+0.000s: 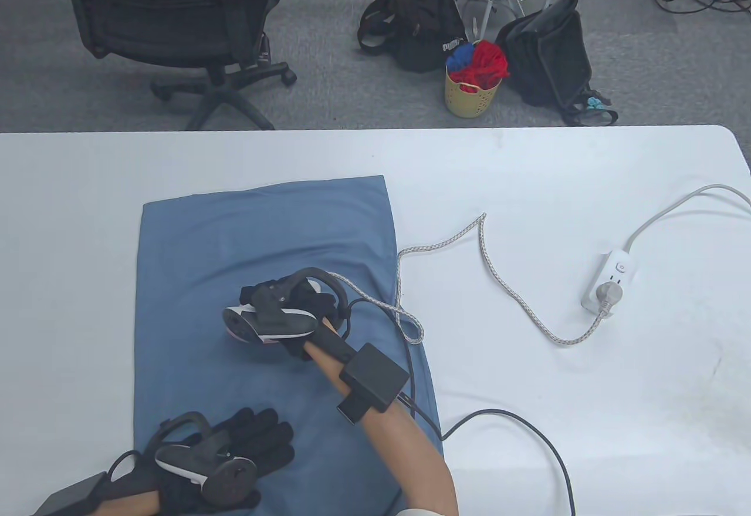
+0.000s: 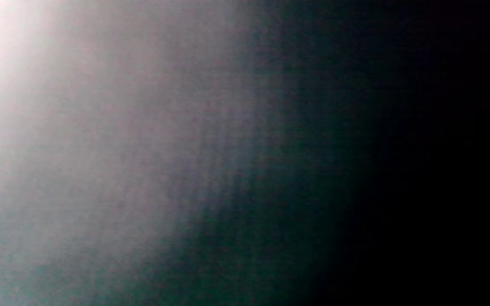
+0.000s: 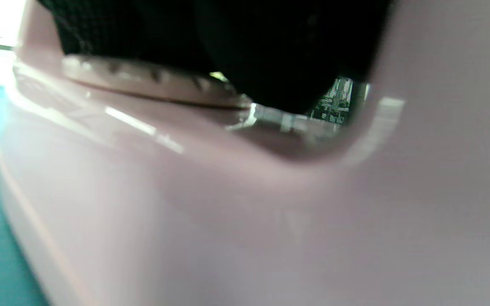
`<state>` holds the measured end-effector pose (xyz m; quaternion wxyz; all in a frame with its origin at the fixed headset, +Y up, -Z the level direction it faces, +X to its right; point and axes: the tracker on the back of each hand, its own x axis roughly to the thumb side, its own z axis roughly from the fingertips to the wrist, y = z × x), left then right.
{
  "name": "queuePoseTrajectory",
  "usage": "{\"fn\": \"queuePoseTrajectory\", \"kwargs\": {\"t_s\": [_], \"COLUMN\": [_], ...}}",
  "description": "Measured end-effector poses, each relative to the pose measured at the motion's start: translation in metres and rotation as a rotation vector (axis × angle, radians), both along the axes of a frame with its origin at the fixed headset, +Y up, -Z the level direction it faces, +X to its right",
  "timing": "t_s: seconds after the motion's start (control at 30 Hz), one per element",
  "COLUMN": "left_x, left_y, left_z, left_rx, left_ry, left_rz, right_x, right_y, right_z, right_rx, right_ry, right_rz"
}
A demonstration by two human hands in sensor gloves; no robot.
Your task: Iron pillowcase with electric iron on table
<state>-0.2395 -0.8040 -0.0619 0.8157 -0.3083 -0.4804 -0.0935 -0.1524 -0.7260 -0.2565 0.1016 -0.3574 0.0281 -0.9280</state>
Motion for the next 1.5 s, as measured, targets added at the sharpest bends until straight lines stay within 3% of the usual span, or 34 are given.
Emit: {"fn": "queuePoseTrajectory", "kwargs": {"t_s": [0.77,0.9,1.0,1.07,1.23,1.37,1.5], "left_x": [0.0,0.0,0.0,0.0,0.0,0.0,0.0], "left_y": [0.0,0.0,0.0,0.0,-0.001,-0.001,0.0], "left_z": [0.0,0.0,0.0,0.0,-0.001,-0.001,-0.001], "left_rx": [-0.007,-0.004,-0.003,-0.01,-0.01,-0.011,-0.011], "left_ry": [-0.001,-0.001,0.002,0.003,0.004,0.004,0.003], "left_rz": [0.003,0.0,0.0,0.001,0.0,0.001,0.002], "right_x": [-0.015,-0.012,0.006,0.029,0.086,0.114,0.121], "right_y": [-0.007,-0.005,0.004,0.008,-0.004,-0.009,-0.01], "right_z": [-0.073,-0.067,-0.046,-0.026,0.004,0.003,-0.019], "right_rx": [0.031,0.045,-0.006,-0.079,-0.011,0.03,0.018], "right_ry": [-0.159,-0.166,-0.122,-0.085,-0.086,-0.13,-0.196], "right_rz": [-0.023,-0.022,-0.034,0.008,0.109,0.013,0.009]}}
